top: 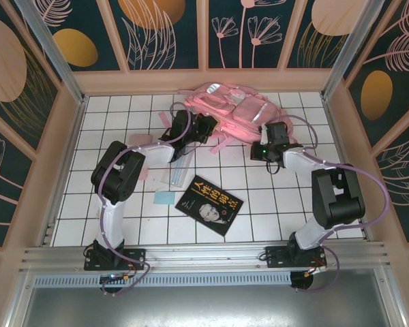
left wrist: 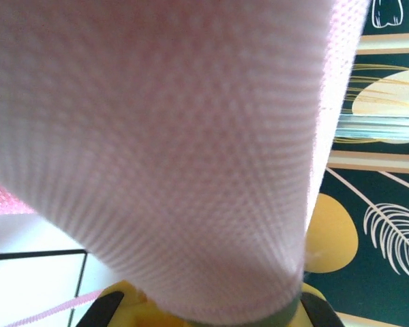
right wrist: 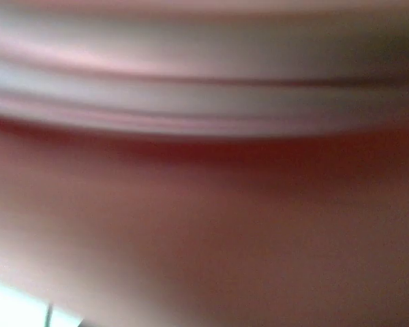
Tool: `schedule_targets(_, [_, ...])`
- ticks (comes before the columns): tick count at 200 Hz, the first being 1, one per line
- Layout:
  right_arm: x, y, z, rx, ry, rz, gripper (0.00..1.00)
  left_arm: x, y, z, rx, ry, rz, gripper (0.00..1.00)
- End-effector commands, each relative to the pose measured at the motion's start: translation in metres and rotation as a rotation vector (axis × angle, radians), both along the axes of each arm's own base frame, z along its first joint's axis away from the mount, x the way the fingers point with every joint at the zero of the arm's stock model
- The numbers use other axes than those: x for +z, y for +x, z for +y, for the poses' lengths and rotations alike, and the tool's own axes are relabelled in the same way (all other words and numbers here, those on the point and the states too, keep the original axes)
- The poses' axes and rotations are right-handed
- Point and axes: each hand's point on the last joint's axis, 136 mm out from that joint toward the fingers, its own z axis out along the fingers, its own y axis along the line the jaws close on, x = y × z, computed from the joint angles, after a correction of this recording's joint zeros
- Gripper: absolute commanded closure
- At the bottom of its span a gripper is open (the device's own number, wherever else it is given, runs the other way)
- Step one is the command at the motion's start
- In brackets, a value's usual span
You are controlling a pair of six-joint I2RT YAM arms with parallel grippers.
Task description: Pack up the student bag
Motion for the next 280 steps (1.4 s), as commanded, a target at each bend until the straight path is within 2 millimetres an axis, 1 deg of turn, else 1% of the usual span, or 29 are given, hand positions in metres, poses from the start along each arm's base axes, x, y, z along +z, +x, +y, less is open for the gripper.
schedule_targets(1, [0.0,-0.023,-0.033,-0.098,-0.06,0.107,1.0,0.013,0.035,0.036,0.109,0.062,-0.109,1.0])
schedule_targets(20, [0.01,-0.03,-0.018,-0.055,-0.001,0.114,1.0,0.005,0.039,0.032,0.09,0.095,-0.111,1.0])
schedule_targets(36, [0.018,-0.04,0.006,0.016,0.059,0.134,1.0,-0.002,0.044,0.024,0.062,0.105,-0.115,0.98])
schedule_targets(51, [0.027,-0.053,0.039,0.109,0.149,0.158,1.0,-0.013,0.053,0.016,0.027,0.149,-0.119,0.95])
schedule_targets(56, [0.031,-0.057,0.05,0.14,0.189,0.165,1.0,-0.015,0.057,0.012,0.013,0.164,-0.125,0.93])
schedule_targets(62, [0.035,-0.063,0.063,0.173,0.242,0.181,1.0,-0.013,0.063,0.008,-0.002,0.172,-0.141,0.9])
schedule_targets(72, [0.041,-0.07,0.085,0.224,0.317,0.196,1.0,-0.018,0.068,0.001,-0.028,0.182,-0.141,0.86])
schedule_targets(82, [0.048,-0.072,0.102,0.25,0.378,0.198,1.0,-0.017,0.073,-0.006,-0.049,0.174,-0.155,0.75])
schedule_targets(90, [0.053,-0.071,0.114,0.264,0.424,0.188,1.0,-0.016,0.076,-0.009,-0.058,0.177,-0.159,0.57])
schedule_targets(95, [0.057,-0.069,0.12,0.274,0.448,0.176,1.0,-0.014,0.077,-0.009,-0.063,0.183,-0.161,0.44])
schedule_targets(100, [0.059,-0.066,0.125,0.278,0.47,0.165,1.0,-0.014,0.077,-0.01,-0.07,0.197,-0.159,0.35])
schedule_targets(115, [0.067,-0.052,0.137,0.267,0.532,0.129,1.0,-0.009,0.072,-0.005,-0.081,0.249,-0.159,0.15])
schedule_targets(122, [0.069,-0.044,0.14,0.259,0.556,0.117,1.0,-0.004,0.066,-0.002,-0.084,0.265,-0.16,0.11])
schedule_targets(124, [0.071,-0.042,0.142,0.258,0.564,0.114,1.0,-0.006,0.064,0.0,-0.087,0.271,-0.154,0.11])
schedule_targets(128, [0.071,-0.039,0.144,0.257,0.576,0.11,1.0,-0.002,0.06,0.003,-0.086,0.275,-0.156,0.11])
schedule_targets(137, [0.076,-0.03,0.15,0.264,0.603,0.098,1.0,-0.002,0.047,0.01,-0.086,0.283,-0.145,0.11])
schedule_targets(139, [0.077,-0.029,0.152,0.266,0.607,0.096,1.0,-0.006,0.043,0.012,-0.086,0.286,-0.134,0.11])
schedule_targets(146, [0.08,-0.024,0.156,0.274,0.623,0.09,1.0,-0.005,0.032,0.018,-0.08,0.28,-0.127,0.11])
schedule_targets(153, [0.082,-0.019,0.16,0.283,0.634,0.088,1.0,-0.009,0.019,0.025,-0.073,0.266,-0.11,0.12])
schedule_targets(169, [0.088,-0.015,0.169,0.311,0.65,0.089,1.0,-0.016,-0.009,0.035,-0.052,0.185,-0.064,0.15])
schedule_targets(183, [0.087,-0.015,0.175,0.328,0.661,0.109,1.0,-0.017,-0.03,0.031,-0.053,0.091,-0.04,0.18])
schedule_targets(198, [0.084,-0.019,0.181,0.34,0.66,0.137,1.0,-0.012,-0.042,0.015,-0.082,0.012,-0.034,0.19])
schedule_targets(210, [0.081,-0.025,0.182,0.339,0.652,0.157,1.0,-0.003,-0.045,0.0,-0.105,-0.032,-0.047,0.19])
schedule_targets(224, [0.077,-0.032,0.182,0.333,0.643,0.178,1.0,0.003,-0.041,-0.012,-0.111,-0.051,-0.068,0.19])
schedule_targets(239, [0.077,-0.043,0.181,0.332,0.641,0.195,1.0,0.004,-0.032,-0.021,-0.108,-0.085,-0.083,0.2])
schedule_targets(253, [0.079,-0.052,0.181,0.336,0.649,0.208,1.0,-0.001,-0.025,-0.028,-0.101,-0.122,-0.082,0.24])
schedule_targets(263, [0.081,-0.06,0.181,0.349,0.656,0.216,1.0,-0.004,-0.022,-0.034,-0.108,-0.157,-0.086,0.35])
schedule_targets(273, [0.08,-0.066,0.181,0.353,0.651,0.232,1.0,-0.009,-0.021,-0.039,-0.114,-0.178,-0.078,0.51])
schedule_targets(280, [0.077,-0.07,0.179,0.346,0.64,0.253,1.0,-0.013,-0.02,-0.042,-0.117,-0.185,-0.071,0.66])
